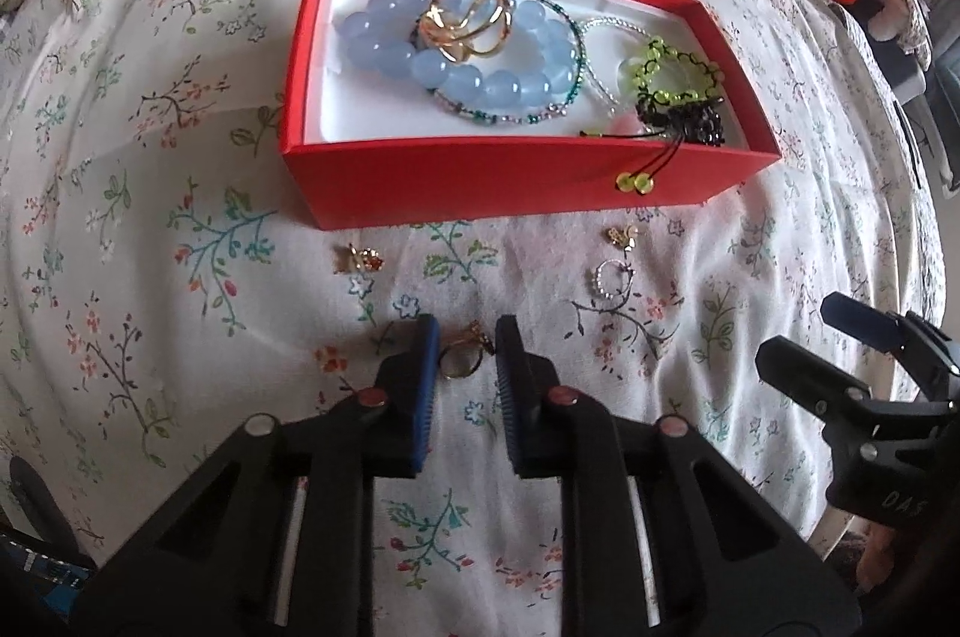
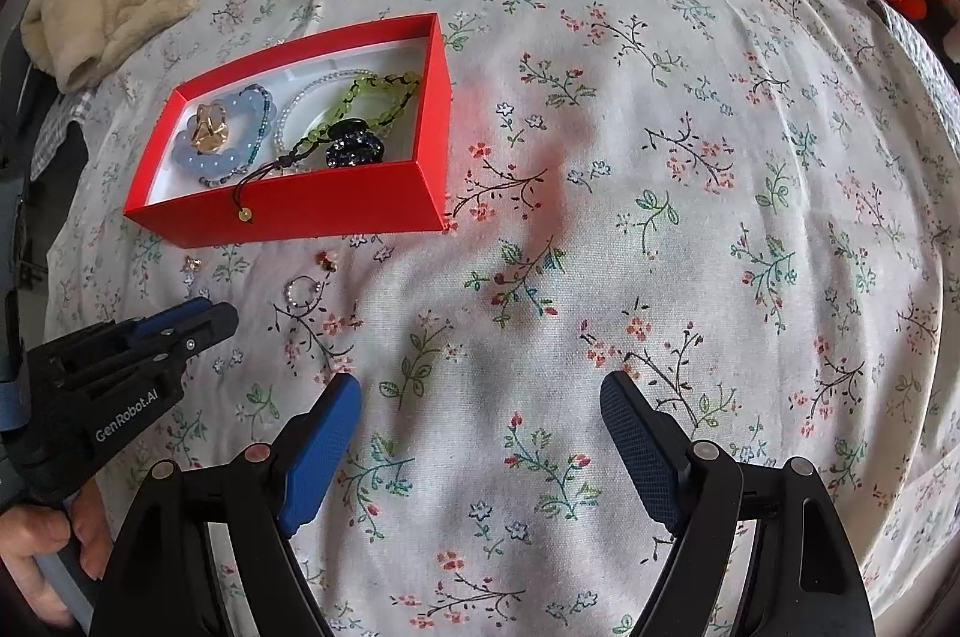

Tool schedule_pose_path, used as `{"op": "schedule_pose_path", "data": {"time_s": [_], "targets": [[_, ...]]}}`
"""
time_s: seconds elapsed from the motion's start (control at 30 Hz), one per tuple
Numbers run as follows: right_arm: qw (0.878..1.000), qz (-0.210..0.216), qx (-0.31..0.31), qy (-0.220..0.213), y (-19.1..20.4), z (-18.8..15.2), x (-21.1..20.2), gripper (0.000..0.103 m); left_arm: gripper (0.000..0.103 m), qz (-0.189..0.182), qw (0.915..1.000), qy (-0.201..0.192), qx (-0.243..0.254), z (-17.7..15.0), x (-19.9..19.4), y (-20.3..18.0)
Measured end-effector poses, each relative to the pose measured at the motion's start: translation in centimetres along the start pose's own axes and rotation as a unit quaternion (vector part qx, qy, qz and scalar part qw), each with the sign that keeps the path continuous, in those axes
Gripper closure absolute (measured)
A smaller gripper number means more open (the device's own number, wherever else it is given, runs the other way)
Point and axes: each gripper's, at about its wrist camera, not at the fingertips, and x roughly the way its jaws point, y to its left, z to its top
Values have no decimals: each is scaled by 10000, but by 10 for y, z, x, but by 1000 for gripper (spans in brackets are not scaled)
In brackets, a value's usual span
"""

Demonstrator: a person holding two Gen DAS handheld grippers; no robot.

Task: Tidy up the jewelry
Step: 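Close the left gripper on the small gold ring, then grasp the small silver ring with the right gripper while the left gripper holds the gold ring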

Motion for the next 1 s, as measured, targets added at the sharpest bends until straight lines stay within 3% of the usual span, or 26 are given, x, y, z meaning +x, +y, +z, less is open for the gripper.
{"op": "schedule_pose_path", "data": {"time_s": [0.5, 1.0], "targets": [[10000, 24, 36, 3, 3, 1, 2, 20, 82, 61, 9997, -212, 97, -11, -20, 9], [9991, 424, 28, 82, 44, 21, 24, 20, 82, 121, 9994, -308, 12, -19, -35, 39]]}}
